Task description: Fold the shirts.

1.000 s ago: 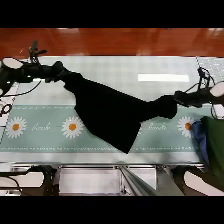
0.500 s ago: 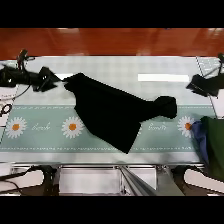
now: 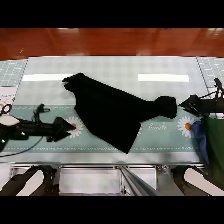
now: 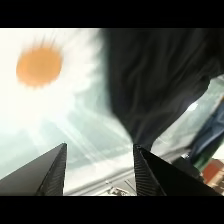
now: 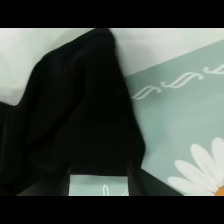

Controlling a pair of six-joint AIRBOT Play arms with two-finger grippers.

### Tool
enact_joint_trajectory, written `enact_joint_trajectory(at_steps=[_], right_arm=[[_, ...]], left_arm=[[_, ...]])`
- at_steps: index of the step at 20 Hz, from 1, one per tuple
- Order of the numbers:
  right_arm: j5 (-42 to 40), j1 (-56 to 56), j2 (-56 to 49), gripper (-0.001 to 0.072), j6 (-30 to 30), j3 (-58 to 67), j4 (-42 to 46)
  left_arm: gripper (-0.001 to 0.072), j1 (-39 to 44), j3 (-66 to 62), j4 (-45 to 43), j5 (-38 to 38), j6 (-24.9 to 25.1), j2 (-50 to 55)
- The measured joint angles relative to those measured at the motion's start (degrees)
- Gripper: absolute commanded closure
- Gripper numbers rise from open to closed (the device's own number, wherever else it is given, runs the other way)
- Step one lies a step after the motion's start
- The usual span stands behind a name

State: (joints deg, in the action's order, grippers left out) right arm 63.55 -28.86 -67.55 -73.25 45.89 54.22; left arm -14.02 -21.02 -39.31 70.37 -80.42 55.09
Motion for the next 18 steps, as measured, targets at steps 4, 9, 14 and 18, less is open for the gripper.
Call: enact_joint_trajectory(at_steps=[4, 9, 14, 18], right_arm=[[0.33, -0.22, 0.46, 0.0304, 1.68, -1.09, -2.1], [0.39, -0.28, 0.59, 0.0304, 2.34, -1.44, -3.02], [0.55, -0.33, 0.59, 0.0304, 2.54, -1.49, -3.19], [0.52, -0.33, 0.59, 0.0304, 2.56, -1.49, -3.19]], left_arm=[[0.02, 8.35, 5.14, 7.06, -7.34, -0.44, -0.98], [0.02, 19.96, 5.81, 13.53, -18.64, -1.86, 2.93], [0.0296, 26.08, 0.83, 16.28, -22.03, -2.71, 11.47], [0.0692, 27.52, -5.51, 15.26, -26.29, -0.87, 15.32]])
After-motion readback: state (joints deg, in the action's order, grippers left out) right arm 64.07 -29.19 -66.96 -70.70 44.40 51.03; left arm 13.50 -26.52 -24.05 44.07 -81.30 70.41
